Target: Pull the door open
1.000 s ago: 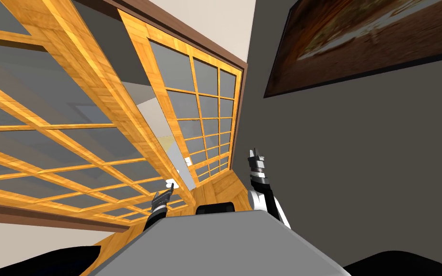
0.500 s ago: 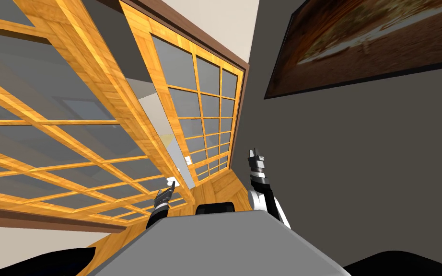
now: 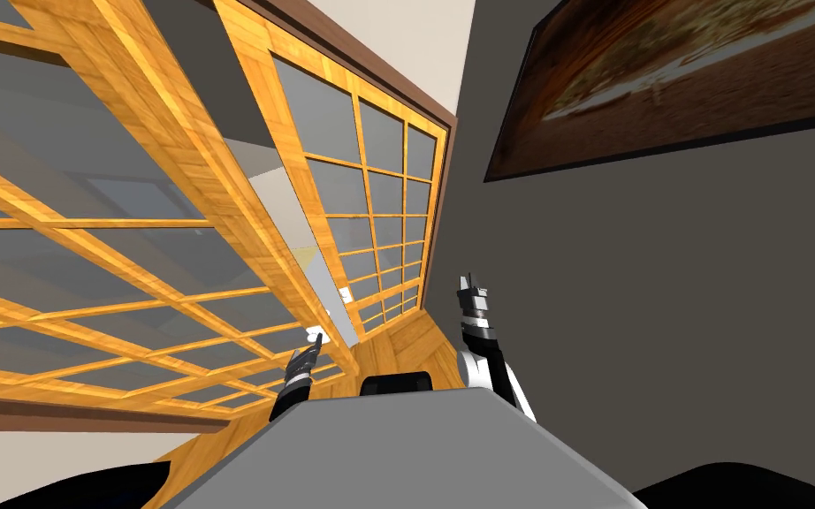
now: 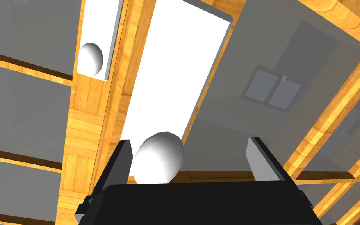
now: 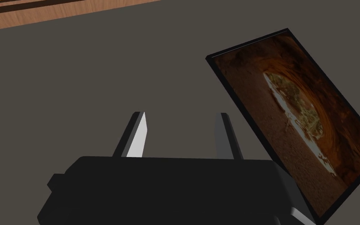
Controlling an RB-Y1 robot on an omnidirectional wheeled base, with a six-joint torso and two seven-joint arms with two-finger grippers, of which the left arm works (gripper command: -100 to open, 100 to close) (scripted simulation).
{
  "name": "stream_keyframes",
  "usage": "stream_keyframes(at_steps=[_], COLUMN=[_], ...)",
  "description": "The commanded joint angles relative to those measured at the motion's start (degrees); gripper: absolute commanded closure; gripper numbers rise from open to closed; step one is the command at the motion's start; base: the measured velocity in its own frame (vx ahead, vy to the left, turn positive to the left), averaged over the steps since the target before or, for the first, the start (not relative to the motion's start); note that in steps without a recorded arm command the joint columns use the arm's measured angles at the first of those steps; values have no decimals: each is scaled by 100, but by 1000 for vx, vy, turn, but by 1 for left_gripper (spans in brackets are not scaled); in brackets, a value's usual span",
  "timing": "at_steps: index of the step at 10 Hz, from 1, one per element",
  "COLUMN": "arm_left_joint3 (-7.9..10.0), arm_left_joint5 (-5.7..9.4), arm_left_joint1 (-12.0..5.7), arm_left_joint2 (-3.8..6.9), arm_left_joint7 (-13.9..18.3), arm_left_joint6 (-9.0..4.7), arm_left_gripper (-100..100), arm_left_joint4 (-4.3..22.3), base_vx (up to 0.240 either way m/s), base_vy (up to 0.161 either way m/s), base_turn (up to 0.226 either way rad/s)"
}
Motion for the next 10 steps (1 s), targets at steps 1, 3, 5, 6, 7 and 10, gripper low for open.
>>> stream_keyframes(at_steps=[1, 3, 5, 6, 7, 10], arm_left_joint3=[88, 77, 65, 53, 38, 8], arm_left_joint5=[70, 87, 105, 124, 146, 190], arm_left_joint1=[-7, -14, -22, -30, -40, -60], arm_left_joint2=[113, 127, 140, 154, 168, 197], arm_left_joint7=[228, 418, 608, 803, 940, 1385], arm_left_joint6=[26, 24, 23, 21, 19, 15], arm_left_gripper=[100, 100, 100, 100, 100, 100], arm_left_joint4=[103, 108, 114, 120, 127, 142], base_vx=[-17, -23, -34, -34, -32, -36], base_vy=[16, 8, 14, 15, 13, 12], base_turn=[-34, -31, -49, -35, -82, -54])
